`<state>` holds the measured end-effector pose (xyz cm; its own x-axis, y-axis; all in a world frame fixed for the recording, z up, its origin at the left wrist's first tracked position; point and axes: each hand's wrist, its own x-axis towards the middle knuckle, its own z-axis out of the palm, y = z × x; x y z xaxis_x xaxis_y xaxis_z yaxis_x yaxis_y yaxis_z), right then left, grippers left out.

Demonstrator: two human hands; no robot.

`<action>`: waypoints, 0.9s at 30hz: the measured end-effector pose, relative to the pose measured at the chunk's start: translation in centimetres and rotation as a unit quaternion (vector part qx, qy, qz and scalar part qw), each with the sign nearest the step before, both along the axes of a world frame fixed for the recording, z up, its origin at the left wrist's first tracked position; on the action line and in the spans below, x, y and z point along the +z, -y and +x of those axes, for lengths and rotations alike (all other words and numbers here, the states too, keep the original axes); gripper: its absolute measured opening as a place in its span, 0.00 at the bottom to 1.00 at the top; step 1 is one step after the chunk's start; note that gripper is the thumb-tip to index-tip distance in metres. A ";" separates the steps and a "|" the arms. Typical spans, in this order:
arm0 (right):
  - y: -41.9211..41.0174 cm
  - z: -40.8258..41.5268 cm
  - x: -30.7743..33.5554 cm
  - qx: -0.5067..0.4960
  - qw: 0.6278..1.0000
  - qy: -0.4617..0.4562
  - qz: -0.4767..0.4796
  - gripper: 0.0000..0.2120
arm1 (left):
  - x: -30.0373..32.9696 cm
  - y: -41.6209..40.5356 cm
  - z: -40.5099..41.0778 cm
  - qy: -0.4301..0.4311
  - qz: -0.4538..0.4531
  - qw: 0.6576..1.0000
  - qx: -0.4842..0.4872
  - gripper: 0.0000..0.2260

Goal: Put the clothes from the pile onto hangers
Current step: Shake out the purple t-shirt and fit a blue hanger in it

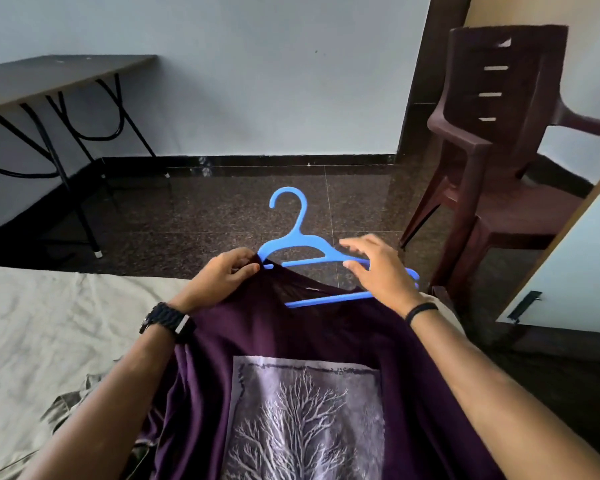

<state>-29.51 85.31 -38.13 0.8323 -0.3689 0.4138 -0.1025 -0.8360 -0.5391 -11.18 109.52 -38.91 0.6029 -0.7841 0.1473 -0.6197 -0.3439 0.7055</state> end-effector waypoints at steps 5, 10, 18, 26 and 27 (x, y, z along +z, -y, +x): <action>-4.7 -0.7 -2.0 0.075 0.993 0.048 -0.076 0.11 | -0.9 0.4 -0.7 -0.106 -0.017 0.992 0.069 0.08; -6.9 -1.1 -5.5 0.084 0.955 -0.281 -0.047 0.19 | -1.2 1.2 -1.6 -0.084 0.004 0.995 0.058 0.06; -4.5 -1.8 -5.9 0.043 0.942 -0.332 -0.033 0.15 | -0.6 1.1 -1.9 -0.010 0.044 0.991 0.124 0.13; -3.4 -2.3 -5.2 -0.156 0.932 -0.326 -0.034 0.15 | -0.2 0.7 -2.2 -0.008 0.066 0.990 0.128 0.09; -3.0 -2.4 -5.1 -0.168 0.932 -0.321 -0.016 0.13 | -0.1 0.5 -2.2 -0.011 0.078 0.991 0.110 0.07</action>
